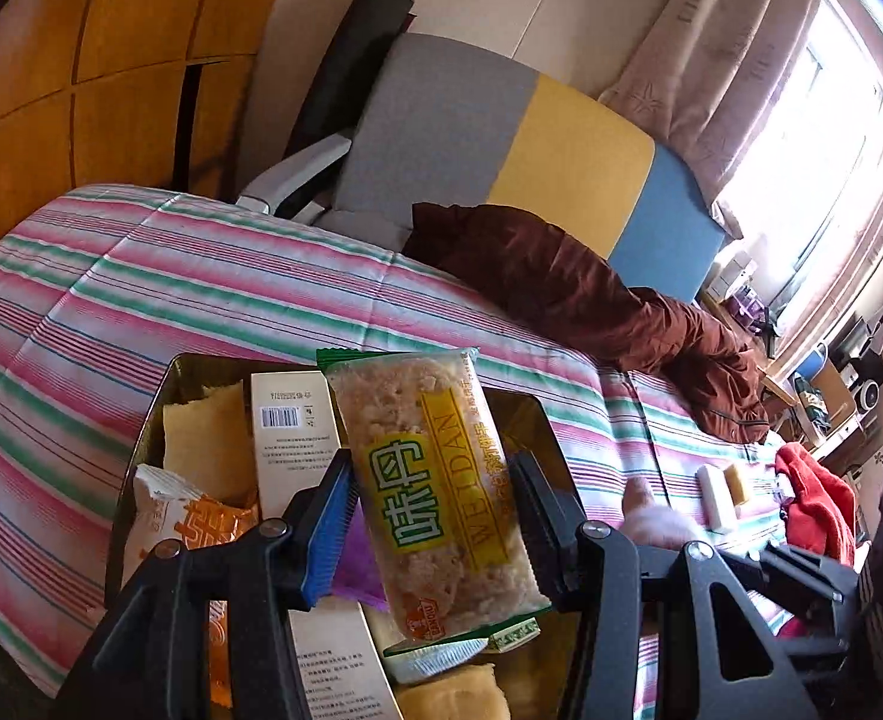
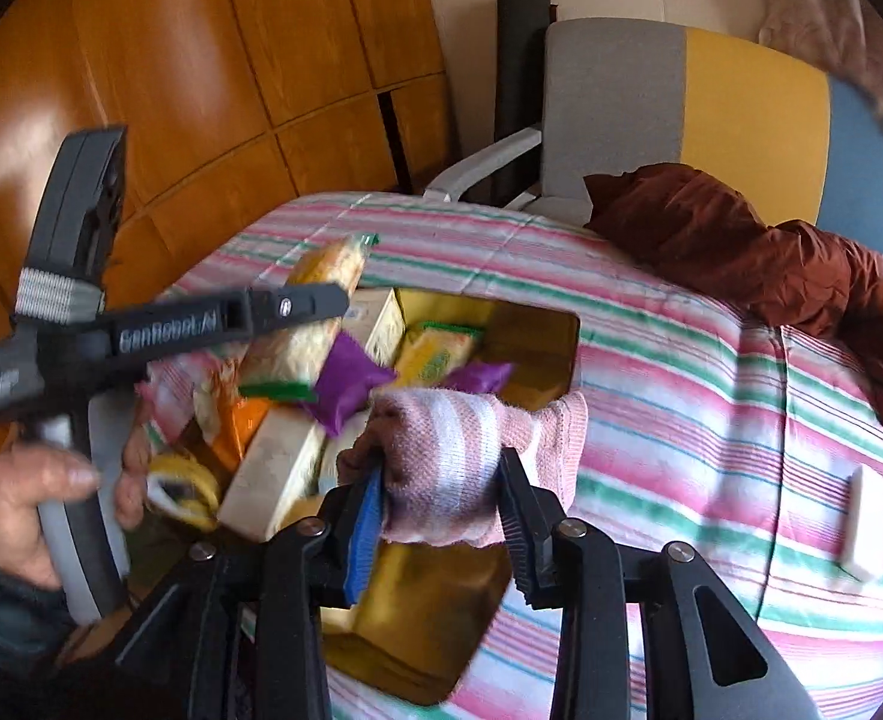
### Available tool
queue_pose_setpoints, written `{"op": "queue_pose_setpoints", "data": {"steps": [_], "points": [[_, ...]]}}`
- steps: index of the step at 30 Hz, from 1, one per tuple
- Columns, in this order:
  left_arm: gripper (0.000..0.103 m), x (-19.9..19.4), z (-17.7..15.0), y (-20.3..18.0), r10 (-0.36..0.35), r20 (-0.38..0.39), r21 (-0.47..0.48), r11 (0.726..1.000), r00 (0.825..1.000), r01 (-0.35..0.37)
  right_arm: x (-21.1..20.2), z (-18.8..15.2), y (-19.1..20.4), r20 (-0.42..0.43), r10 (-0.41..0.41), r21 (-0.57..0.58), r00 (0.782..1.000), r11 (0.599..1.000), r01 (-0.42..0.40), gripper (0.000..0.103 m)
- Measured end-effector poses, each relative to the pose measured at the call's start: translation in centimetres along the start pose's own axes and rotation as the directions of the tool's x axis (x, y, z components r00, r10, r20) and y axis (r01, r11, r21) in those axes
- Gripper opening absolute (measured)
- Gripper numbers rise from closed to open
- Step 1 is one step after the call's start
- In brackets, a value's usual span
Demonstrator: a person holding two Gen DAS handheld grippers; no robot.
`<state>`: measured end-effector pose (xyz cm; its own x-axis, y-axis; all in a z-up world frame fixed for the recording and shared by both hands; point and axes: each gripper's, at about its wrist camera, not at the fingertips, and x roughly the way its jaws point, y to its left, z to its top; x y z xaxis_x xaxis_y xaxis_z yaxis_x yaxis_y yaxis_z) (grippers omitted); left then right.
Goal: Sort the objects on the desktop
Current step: 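Carry the cracker pack and pink sock over the gold tray with both tools, then open both tools to release the cracker pack and sock into the tray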
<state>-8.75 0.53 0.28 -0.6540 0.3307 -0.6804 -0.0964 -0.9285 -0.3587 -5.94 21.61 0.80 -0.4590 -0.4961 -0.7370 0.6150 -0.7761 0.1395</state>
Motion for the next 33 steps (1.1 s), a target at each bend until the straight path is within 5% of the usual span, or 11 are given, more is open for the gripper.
{"op": "queue_pose_setpoints", "data": {"steps": [7,13,20,33], "points": [[0.052,1.8,1.0,0.4,0.000,-0.017,-0.020,1.000,1.000,0.000,3.1,3.3,-0.5,0.011,0.003,0.059,1.000,0.998,-0.004,0.038],[0.057,4.1,0.9,1.3,-0.012,-0.076,-0.068,0.998,0.997,0.007,6.5,5.2,-1.5,-0.008,-0.013,0.104,1.000,0.994,0.013,0.049],[0.058,3.3,0.0,2.0,0.036,-0.050,-0.079,0.996,0.998,-0.040,6.7,3.5,-2.4,-0.038,-0.025,0.111,0.999,0.993,0.029,0.050],[0.058,-0.3,-2.8,-2.2,0.098,0.022,0.085,0.991,0.995,-0.100,4.4,0.7,-2.8,-0.046,-0.073,0.091,0.996,0.993,0.077,0.058]]}}
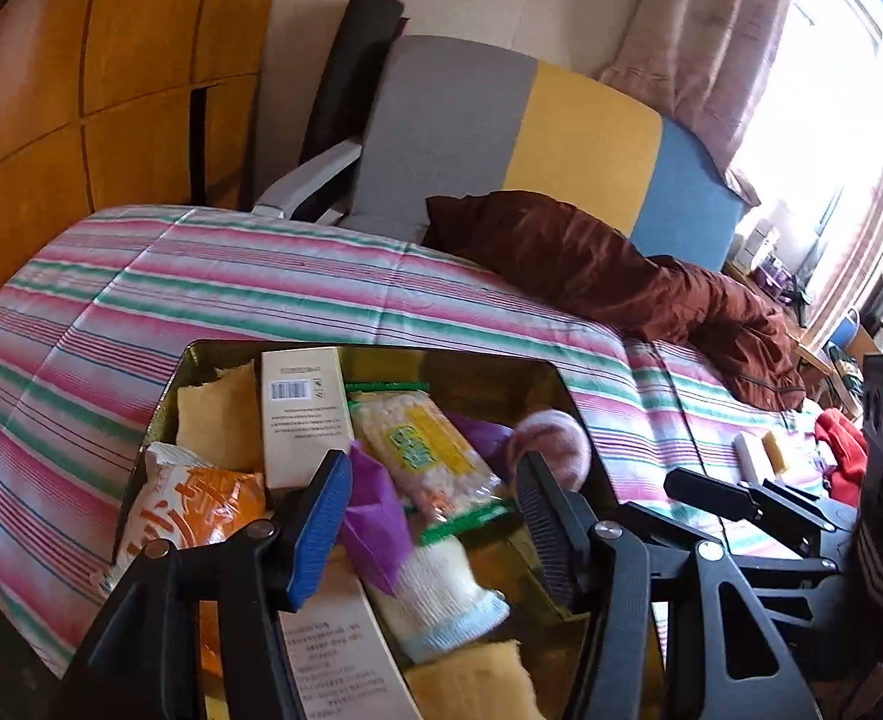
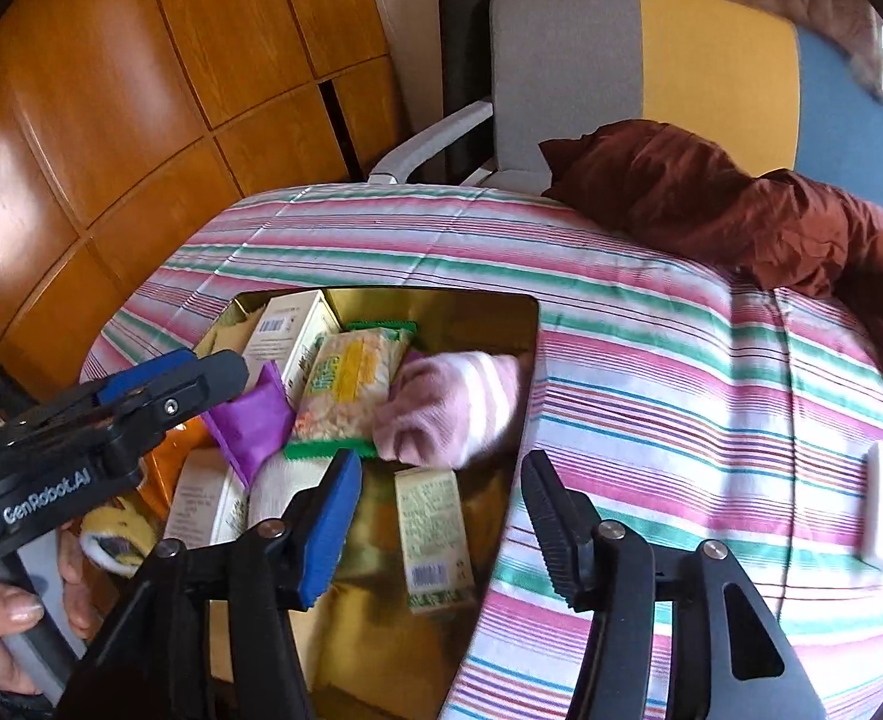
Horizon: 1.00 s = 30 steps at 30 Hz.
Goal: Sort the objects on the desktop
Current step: 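Open both tools to release the cracker pack and sock into the tray, then move both open tools back toward the yellow and white sponges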
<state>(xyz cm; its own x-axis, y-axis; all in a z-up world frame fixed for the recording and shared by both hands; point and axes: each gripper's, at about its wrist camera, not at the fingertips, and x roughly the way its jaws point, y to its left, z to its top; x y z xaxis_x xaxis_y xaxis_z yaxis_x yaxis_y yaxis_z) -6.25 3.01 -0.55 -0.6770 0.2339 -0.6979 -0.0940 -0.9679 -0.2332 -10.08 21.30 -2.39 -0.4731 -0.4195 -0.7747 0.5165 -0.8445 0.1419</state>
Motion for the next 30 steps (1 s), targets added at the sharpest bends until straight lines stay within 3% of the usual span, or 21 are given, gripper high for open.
{"op": "queue_pose_setpoints", "data": {"steps": [19,30], "points": [[0.058,-1.3,-1.7,-5.2,-0.037,-0.010,0.134,0.990,0.999,0.038,-3.7,-1.7,-4.6,-0.034,-0.111,0.003,0.993,0.994,0.111,0.068],[0.058,-0.6,-2.9,-8.9,-0.076,-0.059,0.211,0.974,0.995,0.087,-6.2,-2.4,-10.9,-0.080,-0.224,0.051,0.971,0.972,0.228,0.070]]}}
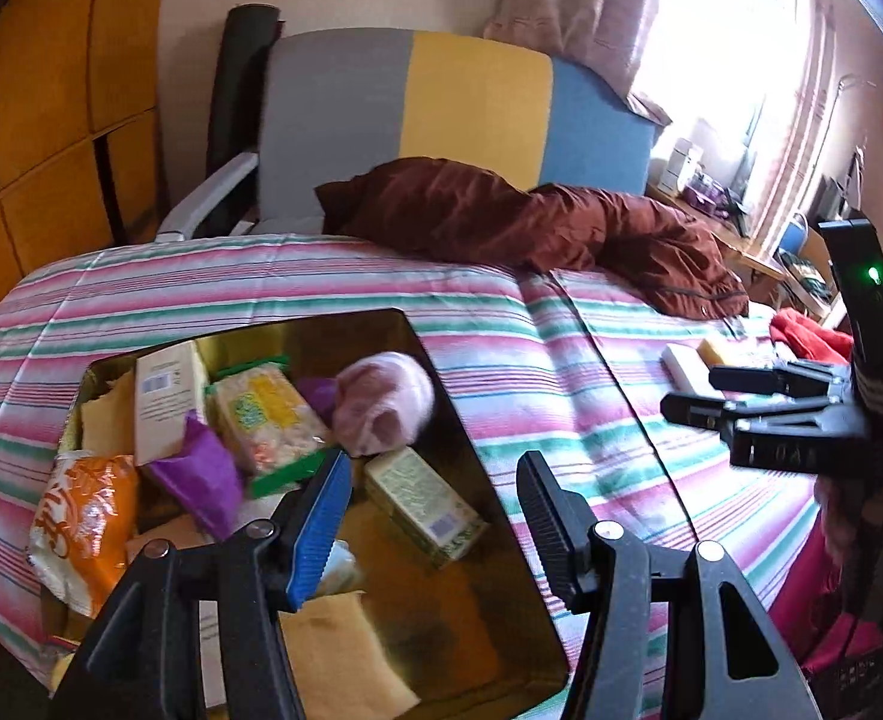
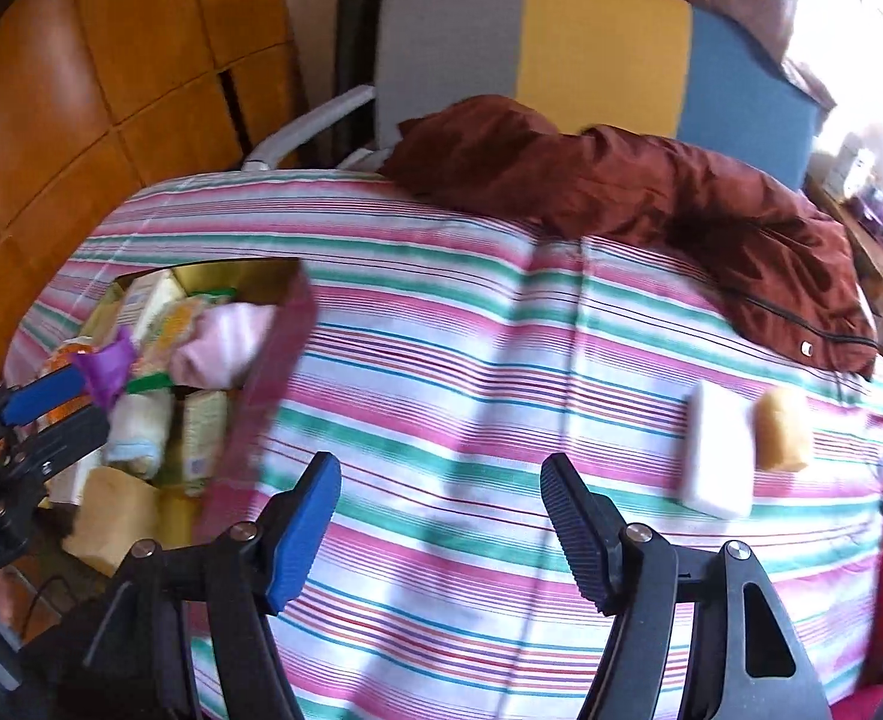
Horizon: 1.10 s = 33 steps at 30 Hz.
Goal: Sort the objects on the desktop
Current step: 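Move both open tools back toward the yellow and white sponges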
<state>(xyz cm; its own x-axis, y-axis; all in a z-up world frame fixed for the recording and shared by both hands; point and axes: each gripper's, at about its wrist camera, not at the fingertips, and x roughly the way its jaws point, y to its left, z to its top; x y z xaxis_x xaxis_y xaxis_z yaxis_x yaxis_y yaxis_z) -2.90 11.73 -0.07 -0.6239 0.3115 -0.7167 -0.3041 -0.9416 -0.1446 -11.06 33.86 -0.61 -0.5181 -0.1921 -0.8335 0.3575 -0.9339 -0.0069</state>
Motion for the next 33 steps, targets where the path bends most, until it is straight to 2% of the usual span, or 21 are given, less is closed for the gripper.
{"op": "queue_pose_setpoints", "data": {"steps": [10,16,26,31,33], "points": [[0.058,1.2,0.0,-3.3,-0.035,-0.042,0.077,0.996,0.998,0.038,-0.1,-0.4,-6.5,-0.039,-0.082,0.087,0.996,0.993,0.085,0.070],[0.058,2.4,0.1,-5.8,-0.070,-0.077,0.126,0.989,0.995,0.080,-0.4,-0.3,-11.8,-0.045,-0.109,0.209,0.993,0.971,0.116,0.070],[0.058,5.4,0.6,-10.1,-0.132,-0.153,0.175,0.972,0.979,0.159,0.3,-0.5,-22.0,-0.076,-0.189,0.427,0.979,0.881,0.203,0.070],[0.058,7.1,1.3,-12.3,-0.150,-0.184,0.196,0.963,0.971,0.186,2.5,-0.6,-25.3,-0.103,-0.210,0.489,0.972,0.841,0.234,0.070],[0.058,7.8,1.6,-13.3,-0.160,-0.198,0.200,0.959,0.967,0.199,3.7,-0.3,-26.2,-0.117,-0.207,0.493,0.971,0.837,0.237,0.070]]}}
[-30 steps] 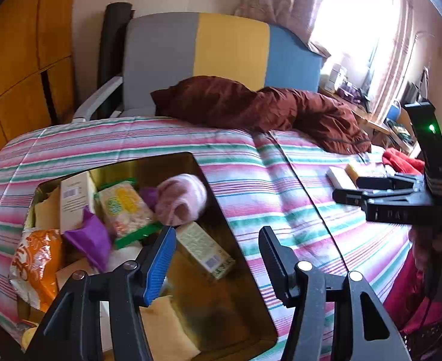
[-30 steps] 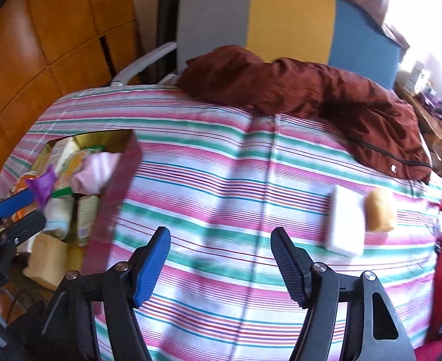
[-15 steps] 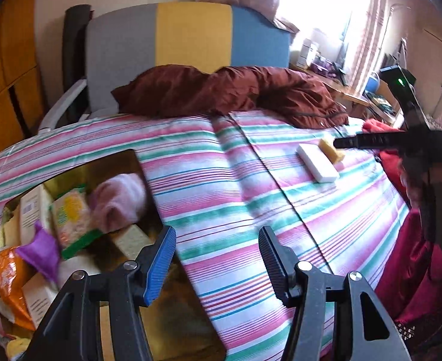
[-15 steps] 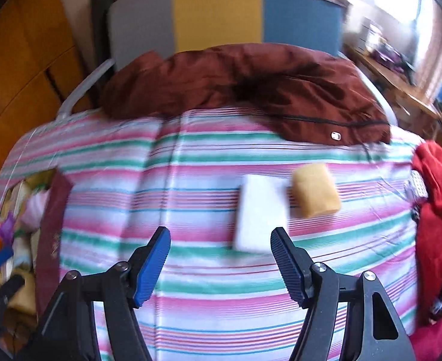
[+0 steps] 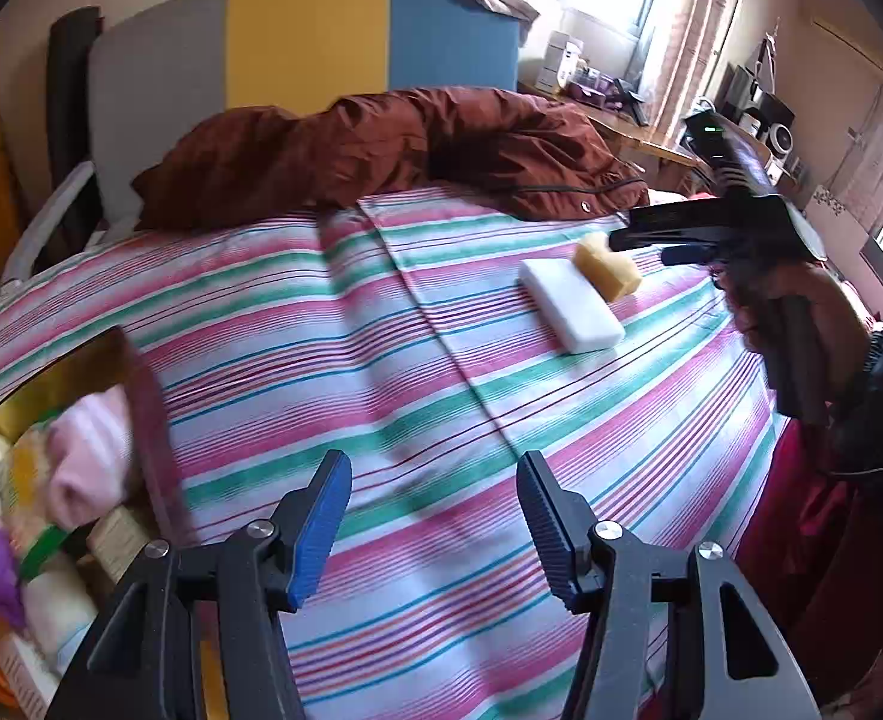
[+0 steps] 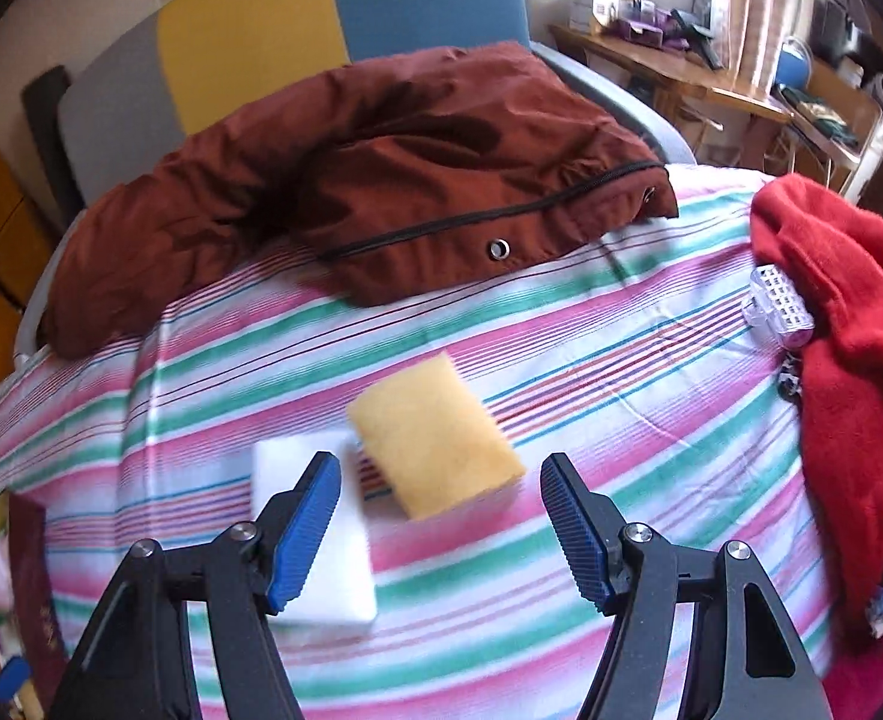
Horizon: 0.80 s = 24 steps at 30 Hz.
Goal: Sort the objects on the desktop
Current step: 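Move both open tools back toward the yellow and white sponges, then grasp the yellow sponge with the right tool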
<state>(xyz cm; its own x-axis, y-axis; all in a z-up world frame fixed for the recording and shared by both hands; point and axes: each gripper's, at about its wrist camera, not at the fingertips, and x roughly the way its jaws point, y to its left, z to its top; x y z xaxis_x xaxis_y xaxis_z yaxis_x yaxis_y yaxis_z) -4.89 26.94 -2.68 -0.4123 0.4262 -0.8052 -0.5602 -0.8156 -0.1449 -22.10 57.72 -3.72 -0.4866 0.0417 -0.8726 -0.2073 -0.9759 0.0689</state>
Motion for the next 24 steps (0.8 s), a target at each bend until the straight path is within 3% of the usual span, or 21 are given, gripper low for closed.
{"op": "queue_pose_setpoints", "data": {"steps": [4,8,9,18,24], "points": [[0.058,1.9,1.2,-1.2,-0.015,-0.030,0.002,1.000,0.999,0.015,2.4,0.6,0.2,-0.030,-0.027,-0.045,0.999,0.999,0.026,0.070],[0.058,3.5,2.6,-3.0,-0.034,-0.044,0.028,0.999,0.998,0.036,3.8,0.8,0.1,-0.066,0.004,-0.072,0.998,0.997,-0.009,0.065],[0.058,4.0,3.0,-3.5,-0.041,-0.048,0.033,0.999,0.998,0.043,3.8,0.8,0.1,-0.068,0.008,-0.075,0.998,0.997,-0.014,0.060],[0.058,8.7,5.9,-6.7,-0.110,-0.106,0.037,0.993,0.988,0.114,3.4,1.1,-0.9,-0.106,0.067,-0.042,0.992,0.996,-0.072,0.044],[0.060,11.7,8.4,-7.8,-0.131,-0.112,0.002,0.991,0.985,0.132,1.5,1.7,-2.4,-0.067,0.120,0.032,0.990,0.992,-0.118,0.043]]}}
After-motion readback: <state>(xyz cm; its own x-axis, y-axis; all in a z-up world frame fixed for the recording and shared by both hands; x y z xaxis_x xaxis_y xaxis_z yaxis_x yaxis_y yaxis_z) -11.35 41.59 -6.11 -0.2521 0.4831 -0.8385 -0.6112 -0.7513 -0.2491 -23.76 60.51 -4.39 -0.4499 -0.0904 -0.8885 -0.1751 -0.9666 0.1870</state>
